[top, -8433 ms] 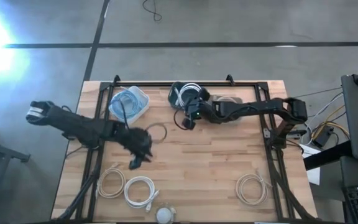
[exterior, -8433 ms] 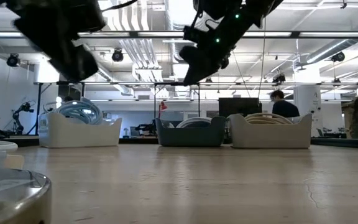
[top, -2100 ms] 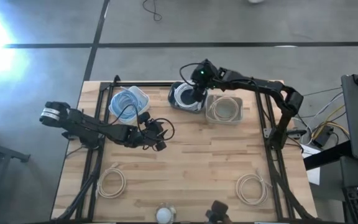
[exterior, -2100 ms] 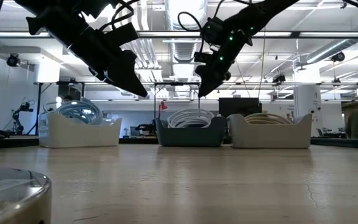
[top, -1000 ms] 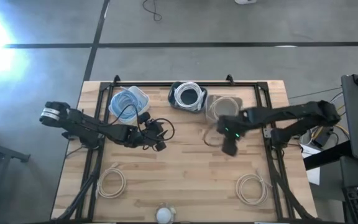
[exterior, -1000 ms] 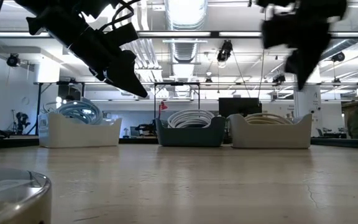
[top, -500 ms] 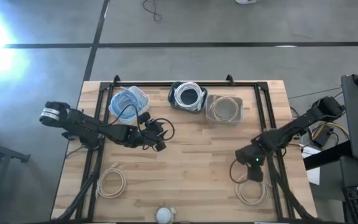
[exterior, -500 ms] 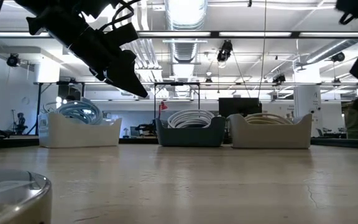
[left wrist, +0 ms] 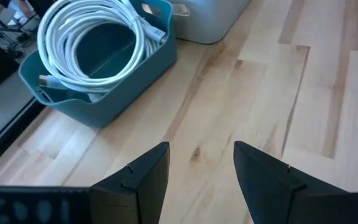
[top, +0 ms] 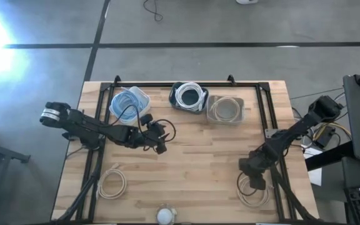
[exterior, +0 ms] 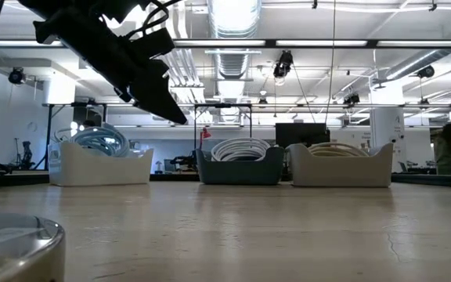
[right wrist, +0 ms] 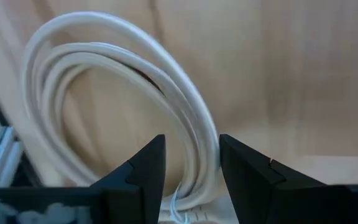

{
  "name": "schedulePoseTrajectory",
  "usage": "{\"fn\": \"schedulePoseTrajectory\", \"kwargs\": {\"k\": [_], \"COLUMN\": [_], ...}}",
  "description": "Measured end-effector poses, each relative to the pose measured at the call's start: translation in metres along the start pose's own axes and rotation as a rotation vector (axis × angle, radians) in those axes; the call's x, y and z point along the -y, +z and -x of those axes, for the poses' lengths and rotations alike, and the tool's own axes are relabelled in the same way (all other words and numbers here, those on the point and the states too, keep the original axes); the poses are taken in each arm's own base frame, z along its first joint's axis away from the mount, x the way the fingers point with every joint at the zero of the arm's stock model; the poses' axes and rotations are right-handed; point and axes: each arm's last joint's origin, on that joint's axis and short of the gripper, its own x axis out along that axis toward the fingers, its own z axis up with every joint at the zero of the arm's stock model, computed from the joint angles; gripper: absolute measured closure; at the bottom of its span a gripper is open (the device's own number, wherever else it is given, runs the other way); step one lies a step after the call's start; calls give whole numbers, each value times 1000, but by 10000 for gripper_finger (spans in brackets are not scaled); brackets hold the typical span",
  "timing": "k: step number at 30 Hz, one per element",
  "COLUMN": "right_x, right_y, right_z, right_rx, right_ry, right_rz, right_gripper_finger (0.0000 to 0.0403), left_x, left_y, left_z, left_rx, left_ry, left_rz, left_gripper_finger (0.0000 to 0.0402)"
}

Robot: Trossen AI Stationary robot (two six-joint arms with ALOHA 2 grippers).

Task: Pick & Place USB Port
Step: Put the right brown charger cable into the brown bin

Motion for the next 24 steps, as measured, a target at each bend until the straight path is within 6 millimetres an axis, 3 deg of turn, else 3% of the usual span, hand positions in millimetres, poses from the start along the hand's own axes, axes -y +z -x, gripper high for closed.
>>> {"fn": "schedulePoseTrajectory", "kwargs": {"k": [16,21,24], "right_x": [-18,-32,-44], "right_y": [-1,6,15], "right_z": [-28,-23,-19], "right_rx": [-55,-22,83], "right_ry": [-159,-188,-191], "right_rz": [64,150,218], "right_gripper_finger": [262,297,334], "left_x": [0,0,0], "left_y": [0,0,0], "left_z": [0,0,0], "left_rx": [-3,-3,-3], "left_ry": [-7,-6,-5], "left_rz": [-29,-48,-61], "left_gripper_finger": [204,204,204]}}
